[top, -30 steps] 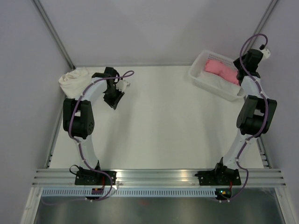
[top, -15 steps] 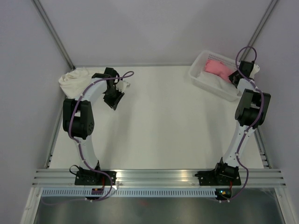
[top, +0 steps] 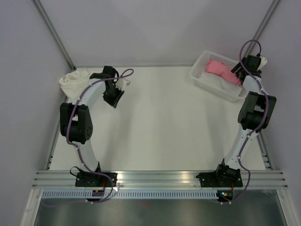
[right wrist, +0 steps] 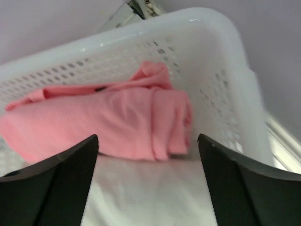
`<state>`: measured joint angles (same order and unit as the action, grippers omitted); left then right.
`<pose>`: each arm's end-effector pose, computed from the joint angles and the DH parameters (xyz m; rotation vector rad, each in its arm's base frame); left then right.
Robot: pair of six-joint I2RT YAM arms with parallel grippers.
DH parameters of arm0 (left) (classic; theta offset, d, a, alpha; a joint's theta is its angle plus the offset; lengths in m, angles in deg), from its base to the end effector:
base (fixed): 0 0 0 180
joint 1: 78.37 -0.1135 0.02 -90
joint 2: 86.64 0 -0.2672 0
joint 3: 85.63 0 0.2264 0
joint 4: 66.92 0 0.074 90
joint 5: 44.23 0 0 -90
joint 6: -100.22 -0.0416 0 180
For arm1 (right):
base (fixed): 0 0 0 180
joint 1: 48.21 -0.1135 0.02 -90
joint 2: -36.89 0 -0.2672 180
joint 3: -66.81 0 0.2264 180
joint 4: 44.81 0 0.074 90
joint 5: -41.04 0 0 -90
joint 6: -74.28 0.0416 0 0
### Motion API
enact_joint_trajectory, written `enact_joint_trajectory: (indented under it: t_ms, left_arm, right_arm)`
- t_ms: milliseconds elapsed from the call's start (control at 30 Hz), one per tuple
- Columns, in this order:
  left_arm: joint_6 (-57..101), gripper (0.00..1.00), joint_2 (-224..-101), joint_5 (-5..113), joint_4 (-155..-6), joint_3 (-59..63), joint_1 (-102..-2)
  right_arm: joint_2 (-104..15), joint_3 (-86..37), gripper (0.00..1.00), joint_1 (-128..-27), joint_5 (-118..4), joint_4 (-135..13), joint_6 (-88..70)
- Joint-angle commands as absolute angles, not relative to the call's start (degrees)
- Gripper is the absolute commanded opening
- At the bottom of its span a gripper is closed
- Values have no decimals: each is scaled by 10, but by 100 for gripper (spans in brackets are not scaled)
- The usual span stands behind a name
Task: Roll the t-shirts
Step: Place the rolled tshirt into the container
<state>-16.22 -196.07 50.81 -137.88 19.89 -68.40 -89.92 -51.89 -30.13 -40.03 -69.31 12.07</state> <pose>0.3587 -0.0668 0.2386 0.9116 2.7183 -0.0703 0.4744 -0.1617 0.2335 0.9143 1.9270 -0.0671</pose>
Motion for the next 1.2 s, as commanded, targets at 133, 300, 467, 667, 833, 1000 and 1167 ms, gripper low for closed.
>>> enact_joint_trajectory:
  t_ms: [133,300,467,667,833,1000,1167]
  left_arm:
    - [-129,33,-1883,515,-1341,182,-687]
    - [-109,33,-1834,514,-1305,134,-687]
    - [-99,33,-1772,504,-1264,38,-687]
    - [-96,33,-1693,476,-1197,-78,-687]
    - [-98,33,-1649,472,-1169,-134,-688]
    - [-96,33,-1634,484,-1152,-160,-688]
    - [-82,33,-1650,491,-1158,-140,-688]
  right_arm:
    - [-656,-351,98,-359,-288,-688,12]
    - [-542,-248,98,-421,-275,-684,-10]
    - [-413,-110,98,-460,-304,-685,24]
    - [-290,59,98,-516,-301,-701,47]
    - [-210,137,98,-557,-298,-720,60]
    - [-156,174,98,-562,-314,-704,67]
    - [-151,169,98,-562,-324,-696,55]
